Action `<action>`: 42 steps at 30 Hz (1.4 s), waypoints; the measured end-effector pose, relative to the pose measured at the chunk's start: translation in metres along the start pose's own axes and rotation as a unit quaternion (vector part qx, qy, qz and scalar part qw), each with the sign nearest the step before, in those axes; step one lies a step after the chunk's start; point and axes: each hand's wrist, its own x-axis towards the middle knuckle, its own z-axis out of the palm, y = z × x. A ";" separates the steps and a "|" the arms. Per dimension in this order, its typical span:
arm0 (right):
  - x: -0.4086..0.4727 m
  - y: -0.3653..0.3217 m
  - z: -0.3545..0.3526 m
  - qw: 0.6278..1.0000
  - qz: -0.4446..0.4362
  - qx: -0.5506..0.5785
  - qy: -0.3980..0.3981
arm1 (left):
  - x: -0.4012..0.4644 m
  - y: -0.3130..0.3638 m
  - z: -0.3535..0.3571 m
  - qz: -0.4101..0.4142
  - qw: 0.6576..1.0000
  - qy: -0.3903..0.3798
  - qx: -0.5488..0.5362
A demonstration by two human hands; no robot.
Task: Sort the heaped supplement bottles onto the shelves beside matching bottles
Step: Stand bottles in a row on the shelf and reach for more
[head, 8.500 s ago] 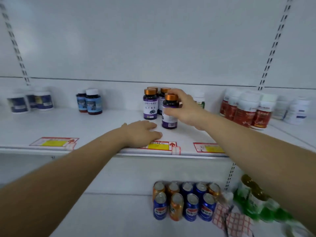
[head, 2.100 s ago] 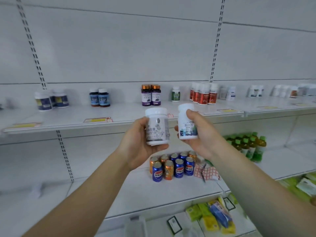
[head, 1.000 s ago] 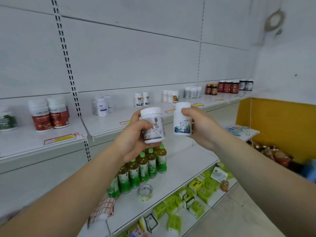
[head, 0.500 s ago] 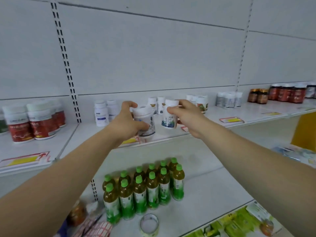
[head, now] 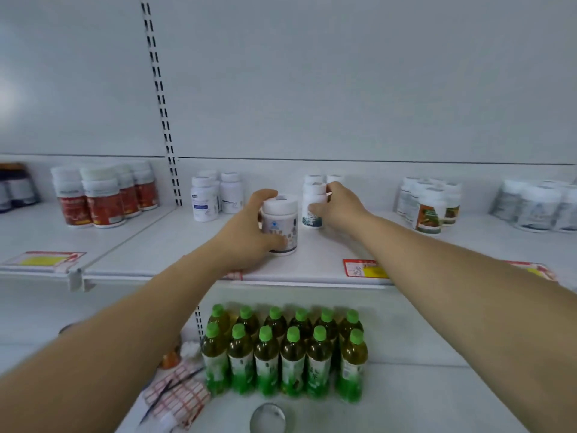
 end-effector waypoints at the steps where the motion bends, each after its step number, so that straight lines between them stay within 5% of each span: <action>1: 0.003 0.001 0.000 1.000 -0.004 -0.016 0.001 | 0.000 0.001 0.001 -0.002 1.000 0.003 0.003; 10: 0.004 0.003 0.002 0.997 0.010 -0.076 0.009 | 0.003 0.004 0.001 -0.004 1.000 -0.003 0.009; 16: -0.063 0.004 -0.055 0.995 -0.013 0.099 0.026 | 0.015 0.044 0.021 0.028 0.997 0.011 -0.078; 20: -0.124 0.048 -0.105 0.994 0.015 0.113 -0.003 | 0.019 0.096 0.075 0.078 0.987 -0.057 -0.132; 30: -0.196 0.198 -0.265 0.995 0.055 0.022 0.080 | 0.020 0.238 0.287 0.168 0.964 -0.173 -0.108; 42: -0.114 0.324 -0.368 0.947 0.131 -0.264 -0.124 | 0.067 0.269 0.385 0.042 0.997 -0.065 -0.008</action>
